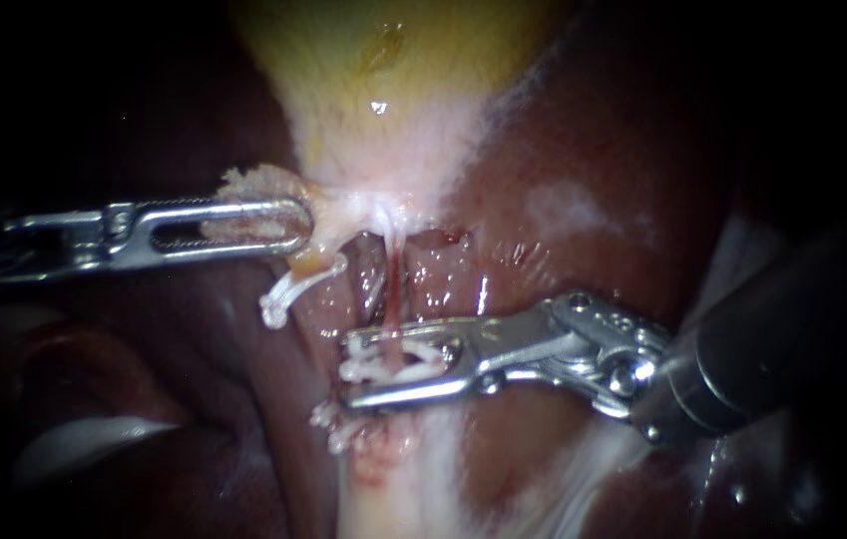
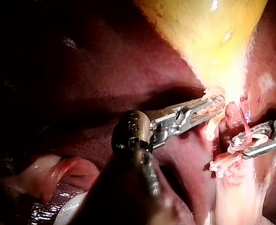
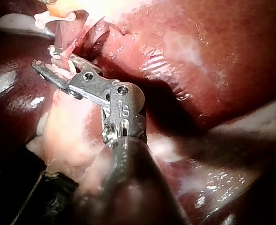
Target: Clipping second clip right tube
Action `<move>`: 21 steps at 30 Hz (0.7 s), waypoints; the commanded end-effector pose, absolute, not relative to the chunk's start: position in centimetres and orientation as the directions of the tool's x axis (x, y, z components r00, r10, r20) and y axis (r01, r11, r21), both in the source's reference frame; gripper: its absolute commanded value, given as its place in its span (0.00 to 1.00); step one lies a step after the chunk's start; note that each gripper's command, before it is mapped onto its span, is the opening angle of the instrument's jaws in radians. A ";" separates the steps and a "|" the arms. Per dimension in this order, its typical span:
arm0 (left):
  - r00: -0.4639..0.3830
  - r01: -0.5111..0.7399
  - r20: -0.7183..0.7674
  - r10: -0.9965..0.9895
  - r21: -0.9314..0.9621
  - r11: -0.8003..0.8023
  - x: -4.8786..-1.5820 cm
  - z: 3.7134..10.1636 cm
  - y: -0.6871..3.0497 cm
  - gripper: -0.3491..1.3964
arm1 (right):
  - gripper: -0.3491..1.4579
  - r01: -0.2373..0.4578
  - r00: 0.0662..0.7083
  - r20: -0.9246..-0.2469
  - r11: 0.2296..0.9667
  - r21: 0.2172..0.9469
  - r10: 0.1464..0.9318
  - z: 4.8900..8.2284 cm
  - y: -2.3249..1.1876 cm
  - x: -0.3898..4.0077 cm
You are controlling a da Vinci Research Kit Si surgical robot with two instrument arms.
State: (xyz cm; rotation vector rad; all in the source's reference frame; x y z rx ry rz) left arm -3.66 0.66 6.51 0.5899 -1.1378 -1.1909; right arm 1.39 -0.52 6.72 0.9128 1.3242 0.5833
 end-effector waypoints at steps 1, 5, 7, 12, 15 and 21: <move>-0.044 0.412 0.370 -0.928 0.853 0.320 -3.66 6.51 0.66 0.00 | 0.14 0.127 0.183 -0.560 0.546 0.828 0.808 6.76 -0.52 1.38; -0.044 0.412 0.370 -0.928 0.853 0.320 -3.66 6.51 0.66 0.00 | 0.00 0.119 0.182 -0.555 0.542 0.832 0.811 6.79 -0.49 1.35; -0.042 0.413 0.369 -0.929 0.853 0.320 -3.66 6.51 0.66 0.00 | 0.00 0.116 0.178 -0.555 0.543 0.832 0.812 6.80 -0.47 1.35; -0.042 0.413 0.369 -0.929 0.853 0.320 -3.66 6.51 0.66 0.00 | 0.00 0.101 0.195 -0.556 0.547 0.831 0.808 6.84 -0.47 1.34; -0.042 0.413 0.369 -0.929 0.853 0.320 -3.66 6.51 0.66 0.00 | 0.00 0.101 0.195 -0.556 0.548 0.831 0.808 6.85 -0.47 1.34; -0.042 0.413 0.369 -0.929 0.853 0.320 -3.66 6.51 0.66 0.00 | 0.00 0.101 0.195 -0.556 0.548 0.831 0.808 6.85 -0.47 1.34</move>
